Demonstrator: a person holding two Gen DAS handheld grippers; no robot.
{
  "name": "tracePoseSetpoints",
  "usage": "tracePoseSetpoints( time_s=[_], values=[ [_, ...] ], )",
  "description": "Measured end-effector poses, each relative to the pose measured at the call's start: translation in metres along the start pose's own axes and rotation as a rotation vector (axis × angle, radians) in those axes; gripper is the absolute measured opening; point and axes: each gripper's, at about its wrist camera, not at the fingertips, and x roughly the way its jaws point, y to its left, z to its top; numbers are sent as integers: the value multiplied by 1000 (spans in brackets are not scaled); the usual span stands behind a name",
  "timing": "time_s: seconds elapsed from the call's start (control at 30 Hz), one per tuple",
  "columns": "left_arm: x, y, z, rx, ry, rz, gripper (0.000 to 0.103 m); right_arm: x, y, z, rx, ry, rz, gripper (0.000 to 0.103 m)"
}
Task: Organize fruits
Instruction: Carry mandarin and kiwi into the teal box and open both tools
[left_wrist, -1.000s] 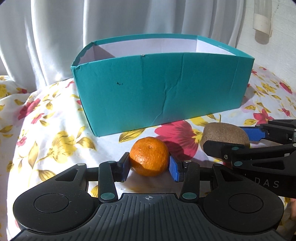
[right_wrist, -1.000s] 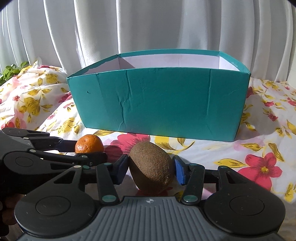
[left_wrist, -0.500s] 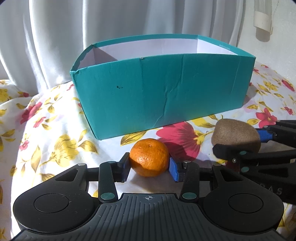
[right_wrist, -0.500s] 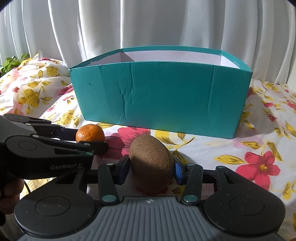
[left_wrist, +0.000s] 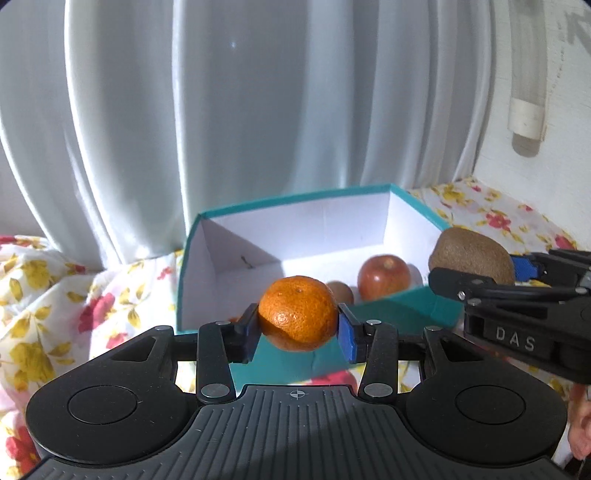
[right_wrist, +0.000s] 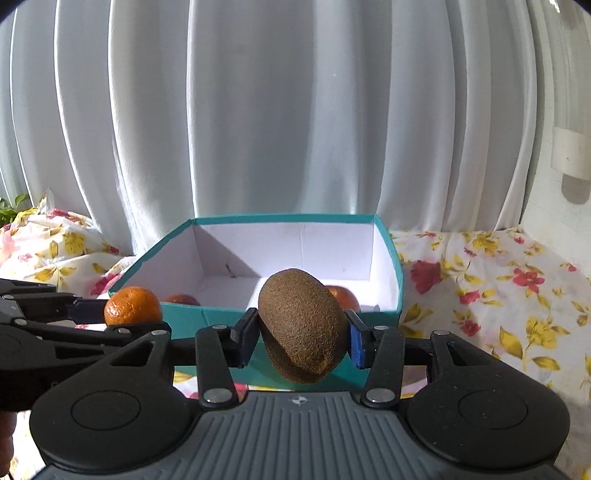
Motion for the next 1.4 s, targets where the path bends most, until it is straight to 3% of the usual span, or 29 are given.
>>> tracePoseSetpoints(
  time_s=[0.17,0.33,0.6,1.4],
  values=[
    [12,7,49,-53,26,123,47,10,-2,45,-24,-33,-21,48],
    [32,10,59,-71,58,177,47,21,-1,73,-35,-73,-53,48],
    [48,16,50,-74,120,176,47,46,-1,59,8,34,-24,48],
    [84,21,39,-77,237,164,47,87,-6,37,-38,164,-43,48]
  ],
)
